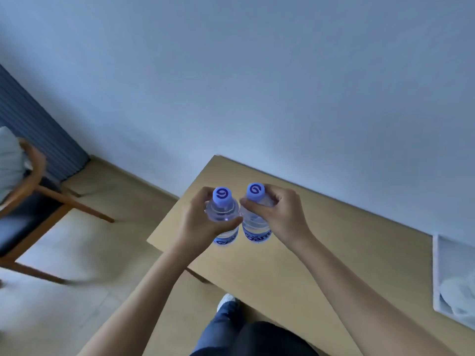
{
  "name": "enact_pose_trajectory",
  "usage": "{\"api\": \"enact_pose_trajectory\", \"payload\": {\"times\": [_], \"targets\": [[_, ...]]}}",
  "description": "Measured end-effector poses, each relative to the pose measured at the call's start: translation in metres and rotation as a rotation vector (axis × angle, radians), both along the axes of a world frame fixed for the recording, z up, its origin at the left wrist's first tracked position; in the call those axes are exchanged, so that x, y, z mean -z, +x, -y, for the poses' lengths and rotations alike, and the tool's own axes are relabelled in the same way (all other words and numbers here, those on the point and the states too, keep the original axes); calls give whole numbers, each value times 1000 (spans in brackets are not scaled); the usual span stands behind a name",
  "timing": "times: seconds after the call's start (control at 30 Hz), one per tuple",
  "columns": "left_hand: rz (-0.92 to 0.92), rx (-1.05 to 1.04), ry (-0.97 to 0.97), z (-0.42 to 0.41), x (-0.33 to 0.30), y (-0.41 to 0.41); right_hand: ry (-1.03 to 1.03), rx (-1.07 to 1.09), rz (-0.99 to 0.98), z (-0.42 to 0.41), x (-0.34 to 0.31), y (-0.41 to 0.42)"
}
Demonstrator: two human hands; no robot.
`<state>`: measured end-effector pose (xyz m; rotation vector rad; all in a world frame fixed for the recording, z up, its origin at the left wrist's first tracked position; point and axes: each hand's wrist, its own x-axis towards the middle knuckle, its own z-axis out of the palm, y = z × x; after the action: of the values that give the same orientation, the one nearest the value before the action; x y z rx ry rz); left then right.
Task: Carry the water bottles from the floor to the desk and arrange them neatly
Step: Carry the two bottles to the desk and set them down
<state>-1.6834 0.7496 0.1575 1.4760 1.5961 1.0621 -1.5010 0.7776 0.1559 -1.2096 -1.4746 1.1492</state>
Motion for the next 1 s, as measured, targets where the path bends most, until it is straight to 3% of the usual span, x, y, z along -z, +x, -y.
{"api": "enact_pose_trajectory", "payload": {"times": [0.2, 0.6, 1.0], "targets": [[-215, 91, -82, -93, 38, -55, -49, 194, -3, -69, 16, -44], [-213, 177, -230, -209, 76, -72, -168, 429, 52, -166, 56, -68], [-180, 204, -244, -248, 91, -68, -189, 497, 36, -183, 80, -65]]}}
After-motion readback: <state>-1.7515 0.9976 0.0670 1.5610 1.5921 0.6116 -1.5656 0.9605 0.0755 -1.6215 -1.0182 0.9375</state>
